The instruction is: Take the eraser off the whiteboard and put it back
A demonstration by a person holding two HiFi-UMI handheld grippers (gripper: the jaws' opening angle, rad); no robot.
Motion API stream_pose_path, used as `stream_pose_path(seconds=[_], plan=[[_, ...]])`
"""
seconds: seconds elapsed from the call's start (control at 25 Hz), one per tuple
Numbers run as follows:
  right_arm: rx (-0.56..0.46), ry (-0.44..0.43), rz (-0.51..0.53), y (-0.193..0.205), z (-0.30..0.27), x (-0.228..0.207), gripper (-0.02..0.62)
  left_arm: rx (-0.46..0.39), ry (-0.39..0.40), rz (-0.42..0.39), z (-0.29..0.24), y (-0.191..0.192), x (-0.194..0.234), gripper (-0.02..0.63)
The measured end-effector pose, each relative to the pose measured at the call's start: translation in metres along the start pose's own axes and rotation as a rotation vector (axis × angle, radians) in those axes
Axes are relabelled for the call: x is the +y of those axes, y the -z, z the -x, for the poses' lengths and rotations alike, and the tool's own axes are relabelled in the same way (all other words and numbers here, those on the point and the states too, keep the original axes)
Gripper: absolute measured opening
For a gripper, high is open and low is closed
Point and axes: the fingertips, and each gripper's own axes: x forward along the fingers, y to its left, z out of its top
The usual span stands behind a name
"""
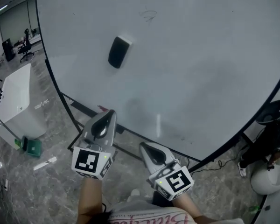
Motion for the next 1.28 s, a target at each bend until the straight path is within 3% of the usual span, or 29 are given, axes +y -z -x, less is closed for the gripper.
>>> stream_pose_path(seconds=[0.2,0.24,0.28,0.56,0.76,1.08,1.16,1.28], plan=[[-0.014,-0.019,0.014,-0.003,-0.025,-0.020,0.002,-0.077,-0.009,-0.025,-0.041,-0.024,0.026,0.000],[-0.016,-0.024,0.015,-0.002,-0.030,-0.022,0.002,-0.088,-0.003,-0.034,-0.047,-0.031,0.030,0.038],[-0.015,-0.028,0.014,-0.002,-0.034,-0.023,0.002,-0.095,0.004,-0.047,-0.054,-0.036,0.032,0.117],[-0.013,-0.048,0.010,-0.001,-0.055,-0.027,0.002,-0.093,0.009,-0.158,-0.097,-0.067,0.054,0.227],[-0.019,-0.010,0.008,-0.011,-0.067,-0.035,0.002,-0.024,0.002,-0.193,-0.123,-0.071,0.072,0.325],[-0.031,0.012,0.009,-0.012,-0.080,-0.042,0.002,0.065,0.085,-0.210,-0.157,-0.069,0.075,0.319],[-0.029,0.022,0.003,-0.011,-0.082,-0.044,0.002,0.079,0.105,-0.204,-0.161,-0.066,0.073,0.275],[-0.022,0.032,0.000,-0.009,-0.083,-0.046,0.002,0.095,0.112,-0.216,-0.165,-0.066,0.071,0.259]])
